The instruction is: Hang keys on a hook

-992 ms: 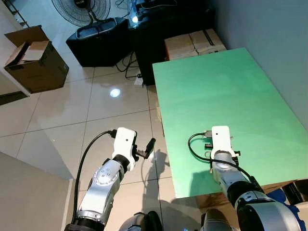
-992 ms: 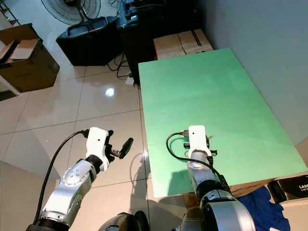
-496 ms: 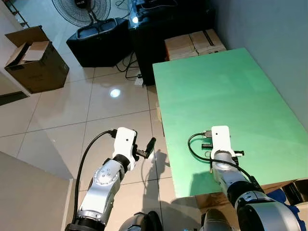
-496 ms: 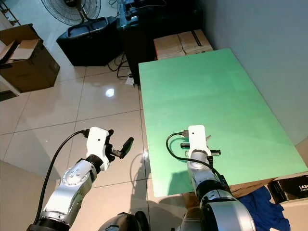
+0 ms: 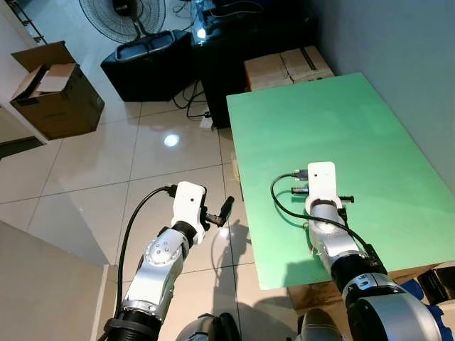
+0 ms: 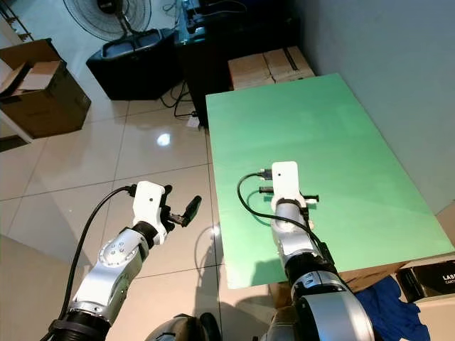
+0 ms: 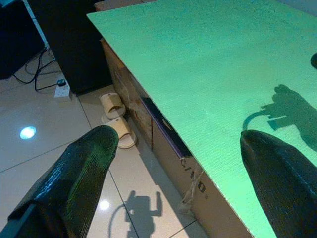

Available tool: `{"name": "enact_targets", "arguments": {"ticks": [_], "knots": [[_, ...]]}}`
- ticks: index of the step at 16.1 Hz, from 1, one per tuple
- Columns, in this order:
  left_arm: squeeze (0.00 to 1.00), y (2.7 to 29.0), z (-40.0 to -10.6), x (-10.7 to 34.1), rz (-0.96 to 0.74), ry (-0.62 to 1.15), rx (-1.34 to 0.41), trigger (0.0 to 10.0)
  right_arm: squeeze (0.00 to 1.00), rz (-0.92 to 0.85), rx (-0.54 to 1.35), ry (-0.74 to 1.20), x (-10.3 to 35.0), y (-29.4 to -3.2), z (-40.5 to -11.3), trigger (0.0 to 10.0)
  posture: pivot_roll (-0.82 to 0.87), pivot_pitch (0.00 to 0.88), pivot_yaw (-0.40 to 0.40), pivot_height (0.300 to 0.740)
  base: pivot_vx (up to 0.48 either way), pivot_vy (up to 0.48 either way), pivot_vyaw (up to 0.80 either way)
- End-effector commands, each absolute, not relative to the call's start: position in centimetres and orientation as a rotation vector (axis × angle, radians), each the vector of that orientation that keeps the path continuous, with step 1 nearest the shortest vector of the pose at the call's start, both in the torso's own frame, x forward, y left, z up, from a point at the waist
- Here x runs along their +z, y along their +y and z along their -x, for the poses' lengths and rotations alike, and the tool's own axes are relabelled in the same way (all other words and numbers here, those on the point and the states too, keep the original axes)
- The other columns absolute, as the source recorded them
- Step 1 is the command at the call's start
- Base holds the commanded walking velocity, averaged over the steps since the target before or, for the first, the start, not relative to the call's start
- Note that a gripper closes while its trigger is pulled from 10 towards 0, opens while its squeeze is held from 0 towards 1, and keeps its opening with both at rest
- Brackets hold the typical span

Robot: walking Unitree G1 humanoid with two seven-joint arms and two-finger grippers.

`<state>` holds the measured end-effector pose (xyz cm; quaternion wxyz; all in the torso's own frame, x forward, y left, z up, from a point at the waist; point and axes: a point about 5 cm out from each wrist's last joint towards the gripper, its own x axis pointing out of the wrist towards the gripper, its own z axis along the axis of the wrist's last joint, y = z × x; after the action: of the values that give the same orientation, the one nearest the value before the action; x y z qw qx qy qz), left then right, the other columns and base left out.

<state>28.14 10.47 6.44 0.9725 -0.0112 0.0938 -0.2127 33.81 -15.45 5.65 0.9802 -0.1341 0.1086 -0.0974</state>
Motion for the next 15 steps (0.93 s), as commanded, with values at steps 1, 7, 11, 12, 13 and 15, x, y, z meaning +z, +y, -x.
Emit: {"name": "enact_targets", "arguments": {"ticks": [1,7,11,12,13,15], "knots": [[0.00,10.9,-28.1,6.1,0.021,0.201,-0.411,10.0,1.00,0.279,-0.194,0.271,4.7,-15.1,-33.3,10.0,-0.30,0.090,0.215,0.740,0.000,0.000,0.00],[0.00,11.0,-28.2,6.0,0.019,0.200,-0.416,10.0,1.00,0.288,-0.251,0.320,4.1,-16.1,-32.9,10.0,-0.30,0.090,0.221,0.740,0.000,0.000,0.00],[0.00,10.9,-28.2,5.9,0.018,0.200,-0.419,10.0,1.00,0.285,-0.272,0.347,3.7,-16.3,-32.5,10.0,-0.30,0.094,0.222,0.740,0.000,0.000,0.00],[0.00,11.0,-28.2,5.9,0.017,0.200,-0.419,10.0,1.00,0.277,-0.272,0.362,3.4,-16.3,-32.4,10.0,-0.30,0.097,0.222,0.740,0.000,0.000,0.00],[0.00,11.0,-28.1,5.9,0.017,0.200,-0.419,10.0,1.00,0.279,-0.268,0.371,3.2,-16.3,-32.3,10.0,-0.29,0.101,0.222,0.740,0.000,0.000,0.00],[0.00,11.1,-28.0,5.9,0.018,0.203,-0.419,10.0,0.00,0.269,-0.266,0.430,2.5,-16.2,-31.9,10.0,-0.29,0.103,0.221,0.740,0.000,0.000,0.00]]}}
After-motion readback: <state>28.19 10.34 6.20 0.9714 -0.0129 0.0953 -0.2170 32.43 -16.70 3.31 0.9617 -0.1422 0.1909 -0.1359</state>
